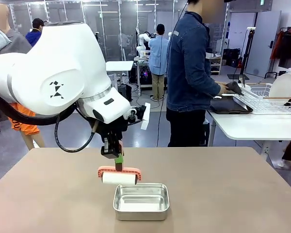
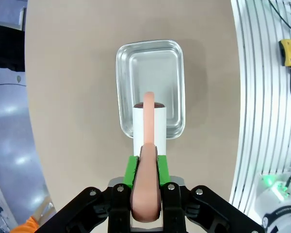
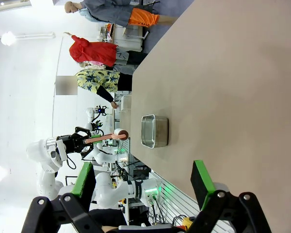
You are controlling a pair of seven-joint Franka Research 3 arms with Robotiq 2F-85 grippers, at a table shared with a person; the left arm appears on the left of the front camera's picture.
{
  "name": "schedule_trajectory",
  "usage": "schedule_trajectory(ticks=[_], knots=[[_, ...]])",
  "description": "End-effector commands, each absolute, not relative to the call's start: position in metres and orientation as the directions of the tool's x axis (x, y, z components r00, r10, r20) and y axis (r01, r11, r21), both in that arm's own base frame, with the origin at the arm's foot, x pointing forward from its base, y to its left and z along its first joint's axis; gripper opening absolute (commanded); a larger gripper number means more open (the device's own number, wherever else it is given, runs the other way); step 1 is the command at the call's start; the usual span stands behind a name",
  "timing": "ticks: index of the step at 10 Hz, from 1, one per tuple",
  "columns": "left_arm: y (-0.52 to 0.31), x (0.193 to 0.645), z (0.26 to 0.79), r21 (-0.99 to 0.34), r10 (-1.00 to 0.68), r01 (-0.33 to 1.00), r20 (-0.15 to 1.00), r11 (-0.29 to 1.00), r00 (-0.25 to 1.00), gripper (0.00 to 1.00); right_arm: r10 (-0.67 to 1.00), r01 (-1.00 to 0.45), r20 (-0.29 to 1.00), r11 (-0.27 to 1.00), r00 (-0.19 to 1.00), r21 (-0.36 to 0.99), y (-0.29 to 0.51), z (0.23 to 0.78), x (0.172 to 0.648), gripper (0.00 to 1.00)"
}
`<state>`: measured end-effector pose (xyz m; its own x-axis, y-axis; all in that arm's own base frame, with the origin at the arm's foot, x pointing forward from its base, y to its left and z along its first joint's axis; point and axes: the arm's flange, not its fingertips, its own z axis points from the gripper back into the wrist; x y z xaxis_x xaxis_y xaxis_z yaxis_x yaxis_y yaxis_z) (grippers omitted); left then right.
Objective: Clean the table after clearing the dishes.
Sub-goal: Place the Lint Roller back on top of the Airtight Container.
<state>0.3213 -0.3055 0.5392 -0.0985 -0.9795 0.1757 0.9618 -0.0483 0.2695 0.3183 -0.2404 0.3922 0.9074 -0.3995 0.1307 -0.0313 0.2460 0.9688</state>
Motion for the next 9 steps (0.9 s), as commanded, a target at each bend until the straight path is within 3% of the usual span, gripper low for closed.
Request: schedule_trajectory(ticks=[1,3,5,6,9], knots=[[-0.309,0.321,0.543,0.274,-0.973,0.957,0.179,-0.092,-0.144,0.20,-0.395,-0.036,0.137,0.254,0.908,0.967,-0.240,0.395,0.317,1.00],[-0.307,0.322,0.539,0.270,-0.979,0.961,0.172,-0.063,-0.112,0.20,-0.395,-0.036,0.137,0.254,0.908,0.967,-0.240,0.395,0.317,1.00],[-0.319,0.328,0.522,0.290,-0.961,0.952,0.218,-0.102,-0.169,0.20,-0.395,-0.036,0.137,0.254,0.908,0.967,-0.240,0.395,0.317,1.00],[-0.322,0.336,0.507,0.310,-0.971,0.946,0.184,-0.091,-0.154,0.20,-0.395,-0.036,0.137,0.254,0.908,0.967,-0.240,0.395,0.317,1.00],[-0.332,0.352,0.480,0.210,-0.965,0.974,0.226,-0.087,-0.135,0.20,-0.395,-0.036,0.137,0.254,0.908,0.967,-0.240,0.395,0.317,1.00]])
